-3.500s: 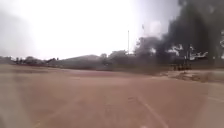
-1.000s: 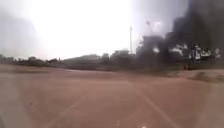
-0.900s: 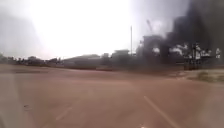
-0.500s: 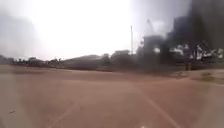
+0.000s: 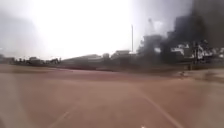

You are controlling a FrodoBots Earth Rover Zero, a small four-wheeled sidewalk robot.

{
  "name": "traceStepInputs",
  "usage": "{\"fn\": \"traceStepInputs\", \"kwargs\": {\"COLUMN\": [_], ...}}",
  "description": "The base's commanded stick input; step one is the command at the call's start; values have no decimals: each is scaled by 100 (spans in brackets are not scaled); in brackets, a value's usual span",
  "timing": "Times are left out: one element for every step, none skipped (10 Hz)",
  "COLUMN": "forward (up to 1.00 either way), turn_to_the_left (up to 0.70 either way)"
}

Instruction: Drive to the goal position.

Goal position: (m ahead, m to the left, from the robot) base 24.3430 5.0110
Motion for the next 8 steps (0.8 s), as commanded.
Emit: {"fn": "traceStepInputs", "kwargs": {"forward": [70,70,70,70,70,70,70,70], "turn_to_the_left": [0,0,0,0,0,0,0,0]}}
